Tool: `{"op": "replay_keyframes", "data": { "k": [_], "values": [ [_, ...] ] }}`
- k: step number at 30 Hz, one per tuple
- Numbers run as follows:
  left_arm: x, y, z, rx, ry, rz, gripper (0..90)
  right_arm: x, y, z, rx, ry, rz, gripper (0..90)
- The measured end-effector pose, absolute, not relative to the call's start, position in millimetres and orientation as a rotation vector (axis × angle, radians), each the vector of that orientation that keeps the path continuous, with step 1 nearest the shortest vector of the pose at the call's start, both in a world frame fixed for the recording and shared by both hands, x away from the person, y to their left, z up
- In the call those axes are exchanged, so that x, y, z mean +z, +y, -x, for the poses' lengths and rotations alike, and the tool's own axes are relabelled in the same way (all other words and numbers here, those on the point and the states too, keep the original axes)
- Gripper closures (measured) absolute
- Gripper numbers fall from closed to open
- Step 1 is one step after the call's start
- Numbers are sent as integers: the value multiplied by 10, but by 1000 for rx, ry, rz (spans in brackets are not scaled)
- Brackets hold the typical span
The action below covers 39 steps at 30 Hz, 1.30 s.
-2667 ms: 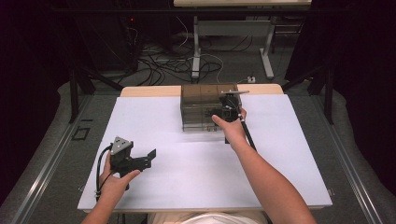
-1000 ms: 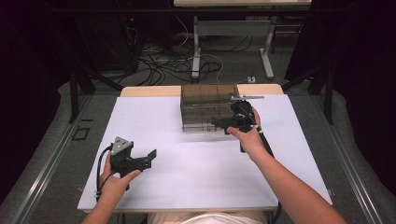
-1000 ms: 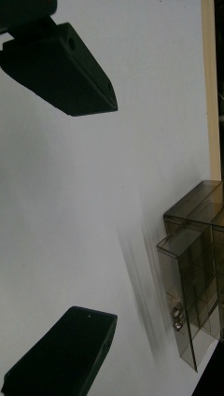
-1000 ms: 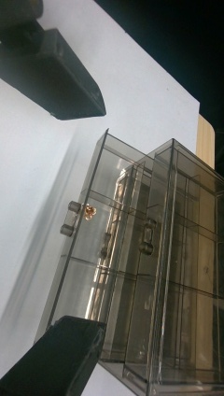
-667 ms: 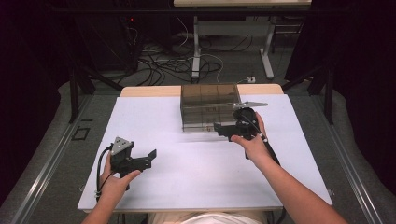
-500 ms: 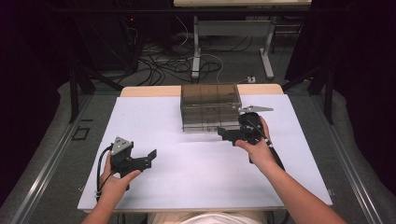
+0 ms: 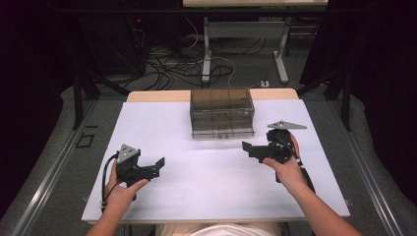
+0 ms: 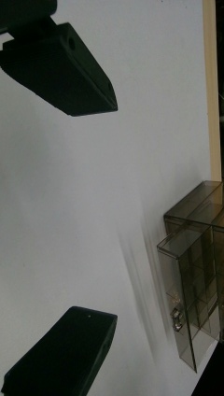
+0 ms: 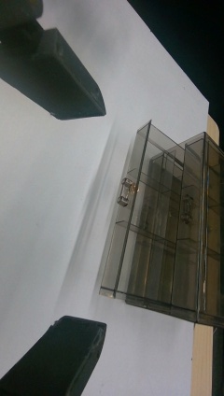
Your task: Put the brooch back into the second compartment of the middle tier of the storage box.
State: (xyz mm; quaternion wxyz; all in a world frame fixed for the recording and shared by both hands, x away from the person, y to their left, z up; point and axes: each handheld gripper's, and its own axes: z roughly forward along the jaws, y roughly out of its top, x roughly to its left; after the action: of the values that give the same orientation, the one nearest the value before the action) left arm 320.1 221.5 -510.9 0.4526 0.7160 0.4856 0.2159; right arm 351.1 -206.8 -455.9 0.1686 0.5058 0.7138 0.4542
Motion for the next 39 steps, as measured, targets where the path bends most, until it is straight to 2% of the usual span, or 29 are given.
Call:
{"op": "replay_keyframes", "data": {
  "k": [21, 39],
  "values": [
    [-5112, 2224, -3207, 529, 1208, -1771, 15, -4954, -2555, -3366, 1244, 1921, -1559, 0],
    [-5108, 2225, -3214, 526, 1207, -1763, 15, -5117, -2743, -3371, 1234, 1854, -1644, 0]
  ]
}}
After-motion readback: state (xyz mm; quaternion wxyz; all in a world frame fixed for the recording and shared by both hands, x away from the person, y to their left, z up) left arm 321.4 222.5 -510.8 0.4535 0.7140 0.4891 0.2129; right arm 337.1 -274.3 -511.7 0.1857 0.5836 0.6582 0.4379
